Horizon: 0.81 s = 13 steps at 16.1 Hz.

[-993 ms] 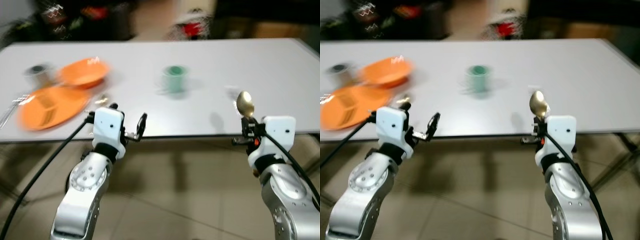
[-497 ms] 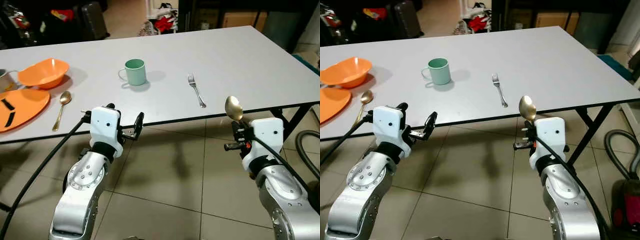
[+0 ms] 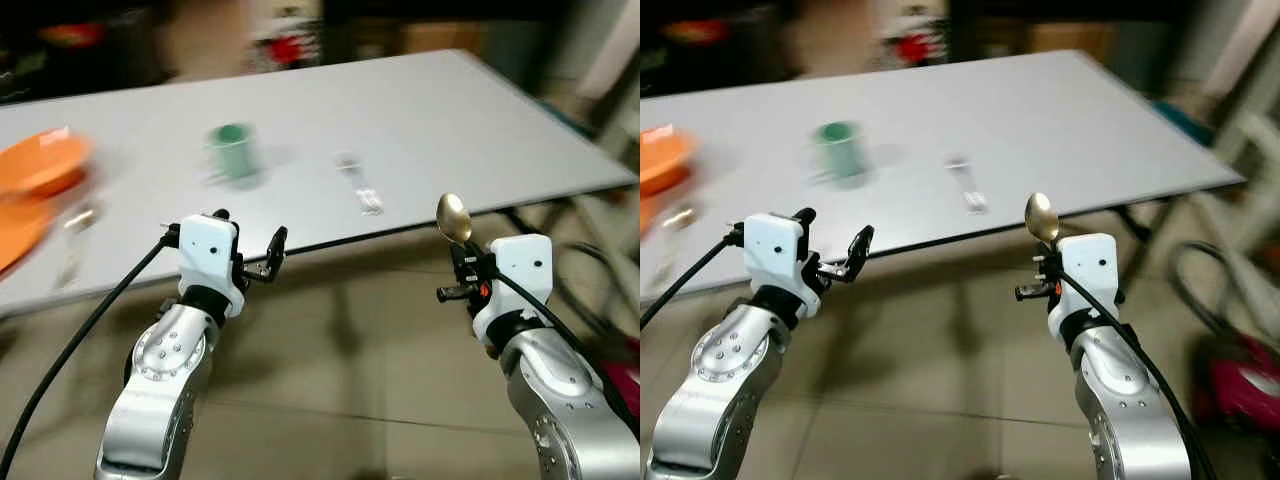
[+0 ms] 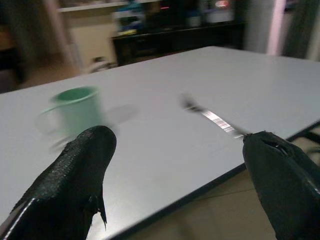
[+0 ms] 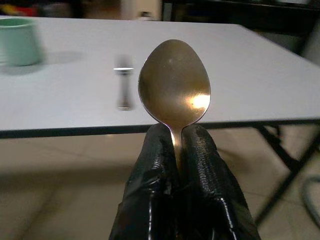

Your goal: Setting the table

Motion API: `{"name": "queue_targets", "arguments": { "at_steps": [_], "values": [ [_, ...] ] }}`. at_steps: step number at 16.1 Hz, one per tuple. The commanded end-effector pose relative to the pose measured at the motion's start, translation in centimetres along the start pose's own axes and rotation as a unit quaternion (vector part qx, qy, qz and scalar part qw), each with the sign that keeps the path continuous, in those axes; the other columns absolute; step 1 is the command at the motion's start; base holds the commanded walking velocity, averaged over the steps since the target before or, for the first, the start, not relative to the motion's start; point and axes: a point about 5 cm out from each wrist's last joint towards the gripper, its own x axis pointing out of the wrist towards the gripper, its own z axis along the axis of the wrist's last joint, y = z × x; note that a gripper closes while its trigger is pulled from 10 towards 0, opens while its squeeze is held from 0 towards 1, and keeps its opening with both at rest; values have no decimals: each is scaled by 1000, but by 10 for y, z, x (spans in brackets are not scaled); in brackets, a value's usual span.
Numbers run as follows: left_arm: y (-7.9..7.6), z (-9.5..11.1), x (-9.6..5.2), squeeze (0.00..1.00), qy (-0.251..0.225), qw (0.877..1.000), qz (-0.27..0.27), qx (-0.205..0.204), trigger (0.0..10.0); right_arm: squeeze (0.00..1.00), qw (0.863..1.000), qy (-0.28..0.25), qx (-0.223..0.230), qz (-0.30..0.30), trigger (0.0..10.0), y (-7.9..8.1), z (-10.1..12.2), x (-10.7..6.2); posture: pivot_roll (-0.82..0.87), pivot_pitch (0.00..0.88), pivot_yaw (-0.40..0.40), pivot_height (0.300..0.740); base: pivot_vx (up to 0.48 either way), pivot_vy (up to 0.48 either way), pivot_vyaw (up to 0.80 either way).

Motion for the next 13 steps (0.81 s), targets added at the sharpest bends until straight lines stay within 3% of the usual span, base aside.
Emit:
{"name": "queue_targets", "arguments": {
  "at_steps": [1, 13],
  "values": [
    [-1, 2, 0, 0, -2, 1000, -7, -3, 10000, 0, 1000, 4, 1, -5, 10000, -2, -1, 0, -108, 70, 65, 740, 262, 0, -788],
    [5, 0, -3, 0, -4, 1000, 4, -4, 10000, 0, 998, -1, -39, 48, 10000, 6, 5, 17, -98, 32, 43, 740, 266, 0, 0]
  ]
}}
